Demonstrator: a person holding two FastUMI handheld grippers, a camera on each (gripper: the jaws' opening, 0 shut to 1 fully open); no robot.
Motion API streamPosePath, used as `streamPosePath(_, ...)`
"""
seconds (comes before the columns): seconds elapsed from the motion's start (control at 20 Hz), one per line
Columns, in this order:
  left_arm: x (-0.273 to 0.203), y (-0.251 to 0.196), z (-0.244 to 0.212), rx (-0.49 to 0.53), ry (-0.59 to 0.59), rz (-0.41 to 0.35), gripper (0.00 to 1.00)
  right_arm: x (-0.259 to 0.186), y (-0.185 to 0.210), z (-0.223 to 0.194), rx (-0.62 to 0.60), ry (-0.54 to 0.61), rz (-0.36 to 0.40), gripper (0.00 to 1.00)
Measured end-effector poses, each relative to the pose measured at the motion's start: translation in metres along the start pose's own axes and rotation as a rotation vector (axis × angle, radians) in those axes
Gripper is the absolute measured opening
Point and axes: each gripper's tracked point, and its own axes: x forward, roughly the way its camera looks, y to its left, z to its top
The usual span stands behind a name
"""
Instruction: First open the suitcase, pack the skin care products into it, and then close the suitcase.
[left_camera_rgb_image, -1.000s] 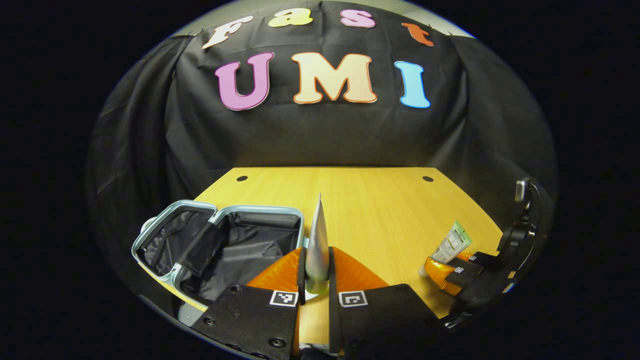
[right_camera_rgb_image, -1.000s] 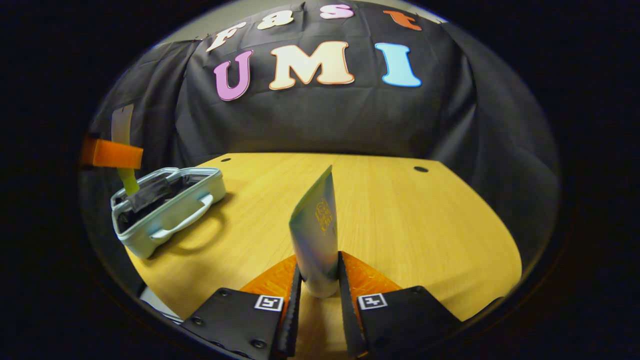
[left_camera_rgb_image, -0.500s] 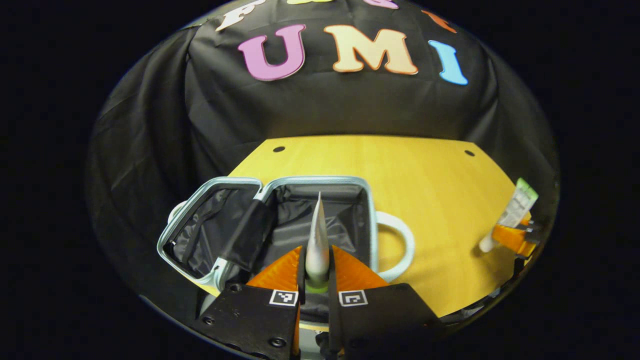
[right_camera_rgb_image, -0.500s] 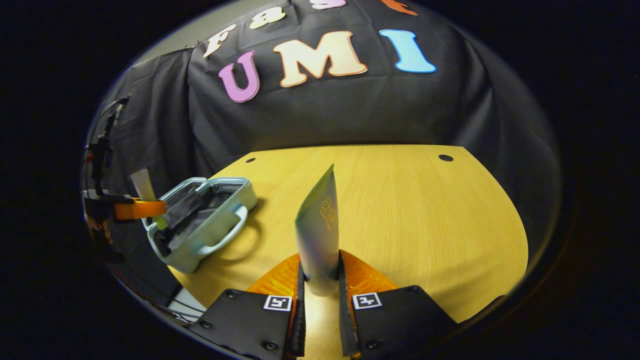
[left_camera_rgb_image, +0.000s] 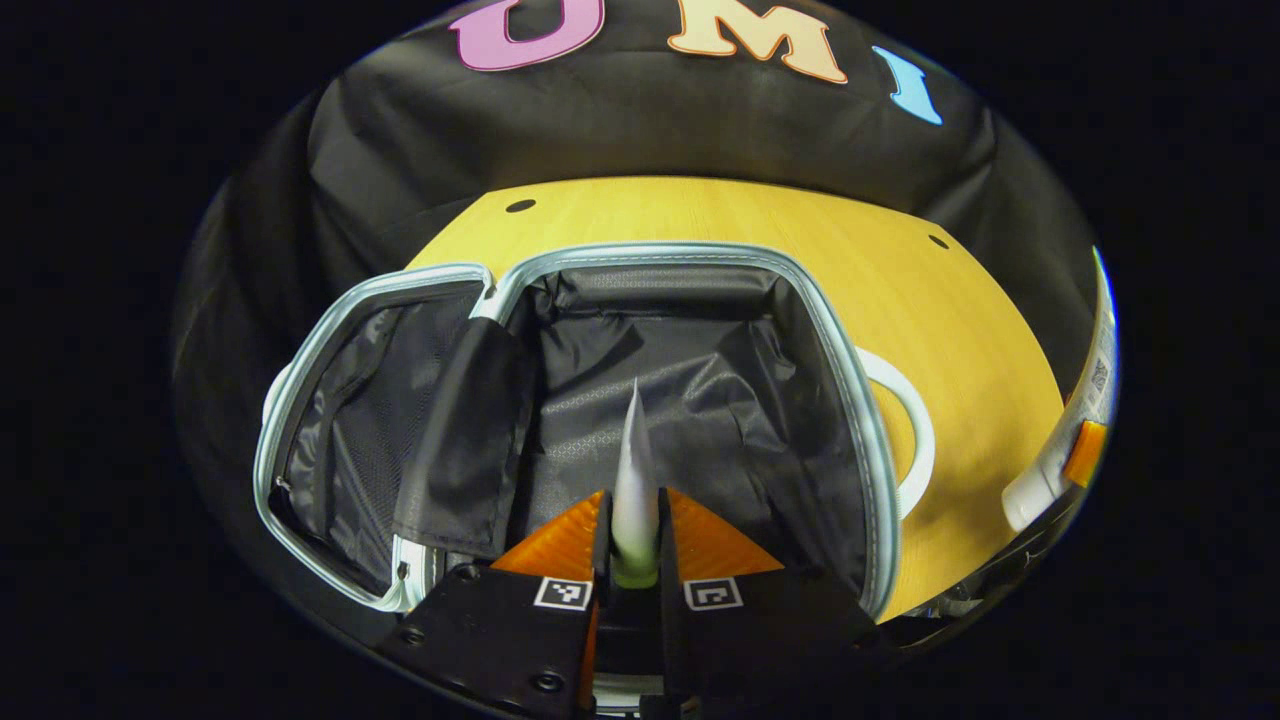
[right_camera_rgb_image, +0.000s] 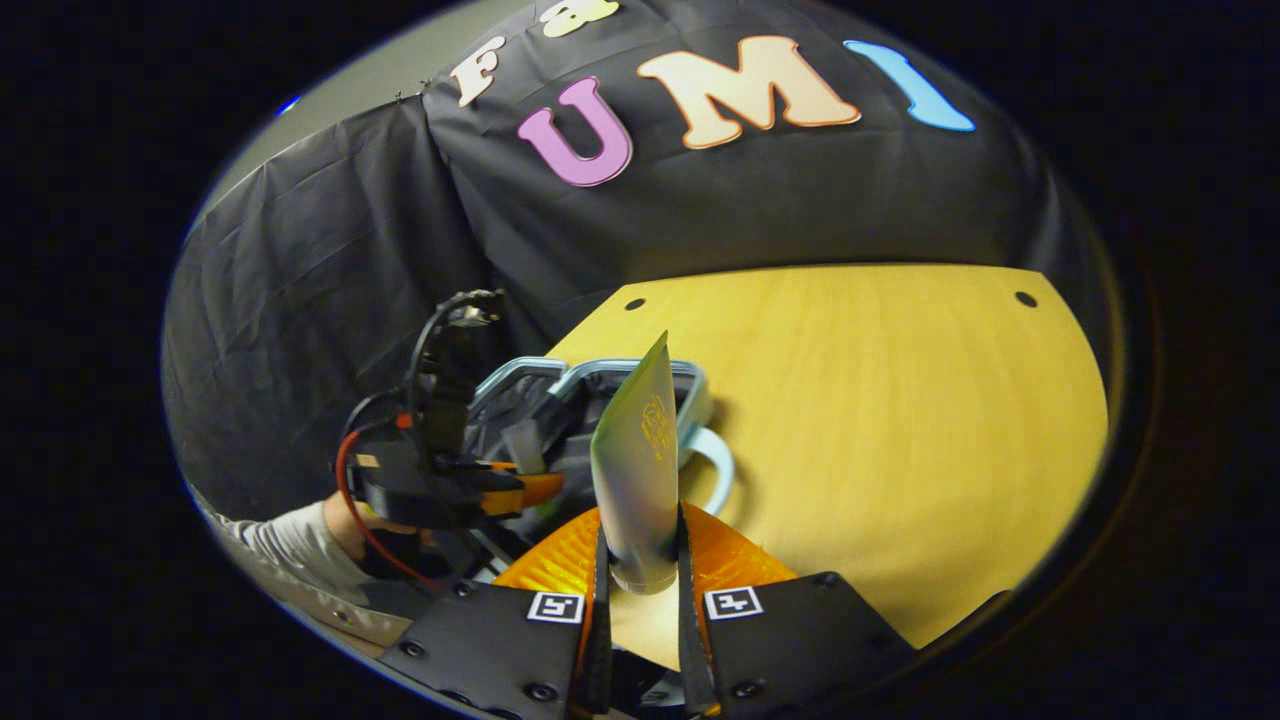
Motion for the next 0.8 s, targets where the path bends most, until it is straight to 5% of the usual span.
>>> streamPosePath(0.1, 0.001, 0.000, 0.001, 0.005, -0.021, -0.052, 0.22, 0.023, 0.022, -0.005, 0.042, 0.052, 0.038, 0.29)
streamPosePath(0.3, -0.019, 0.012, 0.023, -0.037, -0.114, -0.137, 0.98, 0.064, 0.048, -0.023, 0.083, 0.129, 0.050, 0.29)
streamPosePath(0.5, -0.043, 0.062, 0.053, -0.111, -0.210, -0.137, 0.94, 0.101, 0.044, -0.057, 0.106, 0.257, -0.037, 0.29)
streamPosePath(0.75, -0.063, 0.159, 0.056, -0.173, -0.266, -0.022, 0.95, 0.115, 0.042, -0.073, 0.125, 0.282, -0.145, 0.28)
streamPosePath(0.8, -0.064, 0.183, 0.049, -0.191, -0.263, 0.004, 0.95, 0.117, 0.042, -0.073, 0.129, 0.280, -0.158, 0.34)
